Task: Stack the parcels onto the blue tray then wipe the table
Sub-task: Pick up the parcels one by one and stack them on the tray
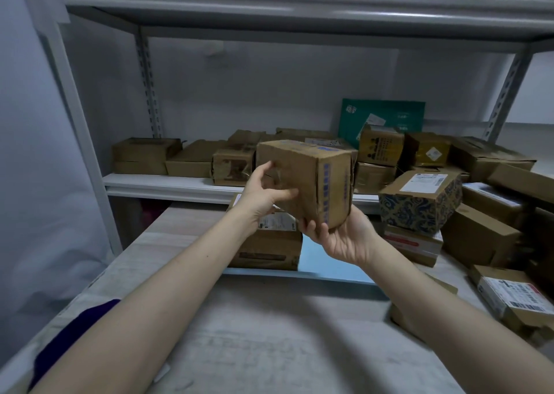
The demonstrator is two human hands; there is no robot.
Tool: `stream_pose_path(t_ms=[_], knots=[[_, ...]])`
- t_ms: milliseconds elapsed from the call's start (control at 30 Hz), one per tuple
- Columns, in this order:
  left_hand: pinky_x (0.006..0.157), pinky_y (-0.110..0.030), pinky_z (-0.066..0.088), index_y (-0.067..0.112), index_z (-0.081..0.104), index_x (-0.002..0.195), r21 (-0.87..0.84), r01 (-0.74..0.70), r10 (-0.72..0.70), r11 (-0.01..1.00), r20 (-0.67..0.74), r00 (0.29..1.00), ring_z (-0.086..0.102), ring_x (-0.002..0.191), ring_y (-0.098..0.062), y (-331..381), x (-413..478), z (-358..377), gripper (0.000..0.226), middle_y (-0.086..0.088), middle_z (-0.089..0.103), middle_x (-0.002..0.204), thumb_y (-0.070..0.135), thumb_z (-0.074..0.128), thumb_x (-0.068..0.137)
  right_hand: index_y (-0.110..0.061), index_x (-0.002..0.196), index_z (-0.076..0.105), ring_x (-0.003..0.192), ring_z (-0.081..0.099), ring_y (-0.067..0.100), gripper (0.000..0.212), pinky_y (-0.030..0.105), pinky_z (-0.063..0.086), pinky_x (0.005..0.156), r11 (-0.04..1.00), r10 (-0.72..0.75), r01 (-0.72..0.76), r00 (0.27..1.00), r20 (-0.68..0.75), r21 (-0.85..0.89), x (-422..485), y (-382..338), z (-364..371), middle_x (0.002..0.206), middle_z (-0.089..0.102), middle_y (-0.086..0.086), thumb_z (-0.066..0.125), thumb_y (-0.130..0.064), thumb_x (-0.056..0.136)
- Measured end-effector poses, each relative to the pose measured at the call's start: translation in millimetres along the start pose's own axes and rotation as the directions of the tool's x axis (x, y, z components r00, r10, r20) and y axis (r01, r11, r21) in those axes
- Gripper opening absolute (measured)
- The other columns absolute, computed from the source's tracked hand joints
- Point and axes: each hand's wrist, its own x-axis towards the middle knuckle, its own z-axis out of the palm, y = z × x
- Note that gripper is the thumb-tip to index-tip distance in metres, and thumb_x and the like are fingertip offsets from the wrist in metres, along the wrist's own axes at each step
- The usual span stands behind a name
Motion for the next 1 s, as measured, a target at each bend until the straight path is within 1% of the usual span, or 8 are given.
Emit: stream_pose_path(t_ms=[200,300,433,567,633,733,867,1000], knots=[[0.093,-0.041,0.052,0.021,0.046,0.138,0.061,0.003,0.005,0.998,-0.140,0.990,0.058,0.112,-0.023,-3,9,-15,0.069,-0.010,0.056,0.128,-0.009,0.066,0.080,-0.013,0.130,0.054,0.063,0.067,0.024,0.067,0.025,0.058,0.049,0.998,-0.064,0.064,0.992,-0.107,-0.004,8,-2,11,0.098,0.060,0.022,0.037,-0.063,0.089],[0.079,-0.032,0.052,0.015,0.049,0.130,0.012,0.059,-0.052,0.998,-0.297,0.953,0.057,0.095,-0.017,-1,15,-30,0.049,-0.009,0.055,0.125,-0.009,0.054,0.088,-0.012,0.124,0.060,0.067,0.068,0.025,0.063,0.024,0.057,0.050,0.970,-0.187,0.139,0.950,-0.248,-0.199,12,-8,21,0.097,0.067,0.017,0.035,-0.060,0.092],[0.075,-0.030,0.053,0.012,0.052,0.125,-0.045,0.079,-0.090,0.996,-0.424,0.901,0.060,0.091,-0.017,-1,20,-53,0.035,-0.009,0.060,0.111,0.000,0.050,0.093,-0.020,0.114,0.064,0.083,0.069,0.030,0.045,0.024,0.053,0.047,0.849,-0.415,0.182,0.811,-0.412,-0.496,24,-13,36,0.098,0.070,0.013,0.041,-0.052,0.092],[0.072,-0.027,0.049,0.014,0.053,0.123,-0.037,0.067,-0.077,0.997,-0.389,0.918,0.058,0.085,-0.012,1,21,-64,0.024,-0.002,0.059,0.101,0.019,0.047,0.100,-0.023,0.099,0.058,0.087,0.066,0.027,0.033,0.030,0.055,0.060,0.693,-0.541,0.076,0.713,-0.447,-0.717,46,-13,45,0.089,0.066,0.012,0.043,-0.052,0.095],[0.085,-0.034,0.050,0.012,0.056,0.123,-0.006,0.089,-0.086,0.996,-0.345,0.935,0.060,0.093,-0.016,0,21,-65,0.030,-0.003,0.063,0.104,0.029,0.045,0.100,-0.023,0.092,0.055,0.087,0.063,0.025,0.033,0.032,0.053,0.073,0.637,-0.553,0.001,0.697,-0.456,-0.771,59,-10,47,0.089,0.064,0.011,0.041,-0.053,0.095],[0.098,-0.040,0.048,0.014,0.062,0.117,0.063,0.124,-0.101,0.990,-0.284,0.954,0.062,0.105,-0.021,-4,20,-68,0.036,-0.005,0.067,0.113,0.040,0.049,0.097,-0.024,0.089,0.054,0.081,0.061,0.021,0.033,0.028,0.049,0.068,0.597,-0.541,-0.067,0.702,-0.463,-0.800,76,-6,48,0.086,0.062,0.007,0.038,-0.053,0.096],[0.076,-0.028,0.046,0.015,0.059,0.116,0.175,0.110,-0.060,0.978,-0.268,0.961,0.058,0.094,-0.013,-11,20,-72,0.030,-0.001,0.063,0.106,0.033,0.059,0.092,-0.025,0.112,0.054,0.079,0.066,0.023,0.041,0.026,0.050,0.063,0.610,-0.449,-0.148,0.745,-0.493,-0.779,91,-2,45,0.097,0.063,0.007,0.035,-0.058,0.095],[0.058,-0.023,0.037,0.013,0.059,0.114,0.161,0.109,-0.054,0.981,-0.315,0.947,0.050,0.079,-0.002,-19,22,-78,0.024,0.007,0.056,0.090,0.025,0.058,0.093,-0.024,0.120,0.053,0.083,0.063,0.021,0.054,0.027,0.052,0.062,0.473,-0.484,-0.247,0.729,-0.484,-0.845,101,-4,42,0.103,0.063,0.008,0.030,-0.064,0.094]])
